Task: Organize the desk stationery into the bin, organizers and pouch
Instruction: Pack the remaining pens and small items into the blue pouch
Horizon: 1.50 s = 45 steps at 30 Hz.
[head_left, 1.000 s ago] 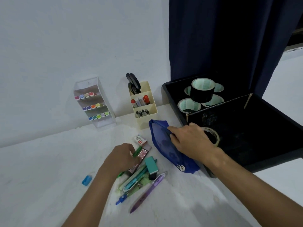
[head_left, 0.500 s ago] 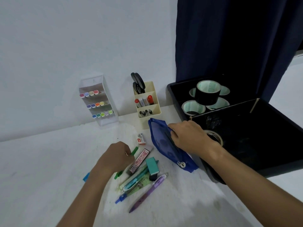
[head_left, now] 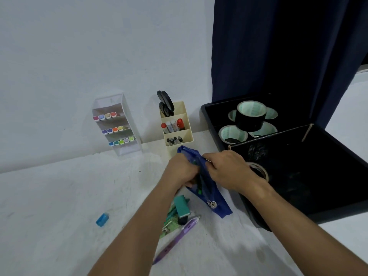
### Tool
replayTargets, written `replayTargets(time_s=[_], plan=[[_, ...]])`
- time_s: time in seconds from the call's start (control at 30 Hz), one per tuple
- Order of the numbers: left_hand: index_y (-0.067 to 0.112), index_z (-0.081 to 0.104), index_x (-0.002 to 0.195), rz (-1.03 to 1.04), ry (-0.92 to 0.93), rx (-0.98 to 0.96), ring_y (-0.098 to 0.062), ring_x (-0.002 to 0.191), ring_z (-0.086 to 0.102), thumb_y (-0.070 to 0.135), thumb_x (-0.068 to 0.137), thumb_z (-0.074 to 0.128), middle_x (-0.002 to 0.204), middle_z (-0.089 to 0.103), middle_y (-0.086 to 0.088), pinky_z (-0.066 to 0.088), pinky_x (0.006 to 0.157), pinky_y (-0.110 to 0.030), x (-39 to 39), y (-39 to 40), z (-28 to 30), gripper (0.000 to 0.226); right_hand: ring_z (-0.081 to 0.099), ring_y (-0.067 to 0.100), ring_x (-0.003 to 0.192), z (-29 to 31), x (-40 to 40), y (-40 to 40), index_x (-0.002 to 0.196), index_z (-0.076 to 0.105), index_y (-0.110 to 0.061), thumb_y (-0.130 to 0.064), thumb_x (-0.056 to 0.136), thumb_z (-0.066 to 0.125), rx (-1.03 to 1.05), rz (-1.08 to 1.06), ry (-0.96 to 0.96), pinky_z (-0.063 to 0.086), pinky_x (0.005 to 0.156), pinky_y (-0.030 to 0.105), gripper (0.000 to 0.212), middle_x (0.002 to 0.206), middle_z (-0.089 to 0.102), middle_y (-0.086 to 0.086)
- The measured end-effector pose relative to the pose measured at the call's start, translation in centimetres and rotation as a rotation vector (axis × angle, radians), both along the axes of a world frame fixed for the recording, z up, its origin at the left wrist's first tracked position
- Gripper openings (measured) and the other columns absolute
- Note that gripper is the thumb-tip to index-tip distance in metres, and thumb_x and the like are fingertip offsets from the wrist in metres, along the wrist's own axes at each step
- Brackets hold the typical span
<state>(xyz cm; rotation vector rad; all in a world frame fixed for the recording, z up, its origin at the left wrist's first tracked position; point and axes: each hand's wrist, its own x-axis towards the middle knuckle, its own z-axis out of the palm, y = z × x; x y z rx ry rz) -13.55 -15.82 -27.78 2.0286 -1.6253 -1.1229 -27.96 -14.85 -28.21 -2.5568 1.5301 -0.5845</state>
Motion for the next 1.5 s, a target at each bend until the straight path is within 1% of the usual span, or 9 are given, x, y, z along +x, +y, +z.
replayTargets(time_s=[0.1, 0.2, 0.3, 0.4, 0.57, 0.87, 1.03, 1.27, 1.5], plan=[[0.005, 0.067, 0.08, -0.048, -0.109, -0.099, -0.027, 0.077, 0.068, 0.017, 0.086, 0.055, 0.082, 0.07, -0.015, 0.056, 0.065, -0.033, -0.7, -0.8, -0.9, 0.017, 0.059, 0.031, 0.078, 0.0, -0.1, 0.0, 0.094, 0.061, -0.012, -0.022, 0.095, 0.04, -0.01, 0.005, 0.008, 0.024, 0.067, 0.029, 0.023, 0.085, 0.068, 0.01], [0.008, 0.066, 0.071, -0.052, -0.069, -0.189, -0.024, 0.066, 0.068, 0.011, 0.083, 0.052, 0.072, 0.069, -0.01, 0.054, 0.052, -0.029, 0.4, -0.1, -0.7, 0.018, 0.052, 0.026, 0.069, 0.0, 0.0, -0.1, 0.09, 0.059, -0.013, -0.022, 0.095, 0.04, 0.006, 0.001, 0.002, 0.025, 0.067, 0.029, 0.022, 0.079, 0.065, 0.008], [0.011, 0.071, 0.078, 0.02, -0.072, -0.255, -0.022, 0.069, 0.069, 0.011, 0.083, 0.056, 0.077, 0.071, -0.005, 0.057, 0.063, -0.031, 3.1, 0.9, -0.4, 0.016, 0.041, 0.021, 0.064, -0.2, 0.0, 0.0, 0.094, 0.06, -0.014, -0.024, 0.096, 0.04, 0.026, -0.01, 0.028, 0.034, 0.07, 0.032, 0.023, 0.074, 0.062, 0.005], [0.016, 0.07, 0.083, -0.004, -0.215, -0.158, -0.018, 0.073, 0.063, 0.016, 0.083, 0.061, 0.082, 0.066, -0.002, 0.05, 0.064, -0.027, 6.3, 1.9, -0.6, 0.009, 0.042, 0.021, 0.064, -0.3, 0.2, 0.0, 0.098, 0.061, -0.015, -0.026, 0.095, 0.04, 0.04, -0.012, 0.062, 0.041, 0.08, 0.035, 0.024, 0.077, 0.066, 0.005], [0.022, 0.072, 0.089, -0.298, -0.349, 0.144, -0.008, 0.079, 0.062, 0.025, 0.075, 0.069, 0.088, 0.066, 0.007, 0.046, 0.064, -0.019, 9.1, 4.8, -1.5, 0.014, 0.046, 0.021, 0.066, -0.3, 0.3, 0.1, 0.104, 0.062, -0.015, -0.027, 0.096, 0.04, 0.047, -0.008, 0.067, 0.041, 0.082, 0.035, 0.026, 0.077, 0.066, 0.004], [0.029, 0.057, 0.127, -0.385, -0.599, 0.061, -0.014, 0.1, 0.06, 0.035, 0.083, 0.063, 0.119, 0.062, 0.003, 0.053, 0.087, -0.03, 8.1, 8.1, -3.6, 0.045, 0.061, 0.025, 0.08, -0.4, 0.3, 0.4, 0.112, 0.061, -0.016, -0.029, 0.096, 0.039, 0.046, 0.009, 0.065, 0.04, 0.088, 0.037, 0.03, 0.084, 0.069, 0.003], [0.017, 0.06, 0.104, -0.34, -0.594, 0.077, -0.014, 0.086, 0.06, 0.03, 0.086, 0.061, 0.098, 0.061, 0.001, 0.053, 0.076, -0.027, 7.8, 8.7, -3.6, 0.023, 0.061, 0.025, 0.082, -0.3, 0.4, 0.6, 0.113, 0.061, -0.016, -0.029, 0.097, 0.039, 0.043, 0.014, 0.068, 0.038, 0.086, 0.036, 0.03, 0.086, 0.069, 0.004], [0.024, 0.052, 0.083, -0.307, -0.51, 0.079, -0.008, 0.076, 0.049, 0.027, 0.084, 0.066, 0.09, 0.053, 0.007, 0.037, 0.057, -0.016, 8.3, 8.0, -2.8, 0.014, 0.059, 0.024, 0.079, -0.2, 0.3, 0.6, 0.113, 0.061, -0.016, -0.028, 0.097, 0.039, 0.051, 0.005, 0.066, 0.04, 0.089, 0.037, 0.03, 0.083, 0.068, 0.003], [0.027, 0.056, 0.089, -0.256, -0.613, 0.016, -0.014, 0.085, 0.055, 0.029, 0.083, 0.068, 0.097, 0.058, 0.003, 0.046, 0.074, -0.026, 10.7, 6.4, 0.3, 0.014, 0.056, 0.023, 0.075, -0.3, 0.4, 0.4, 0.111, 0.061, -0.016, -0.028, 0.098, 0.038, 0.067, -0.019, 0.069, 0.041, 0.089, 0.037, 0.029, 0.083, 0.067, 0.002]])
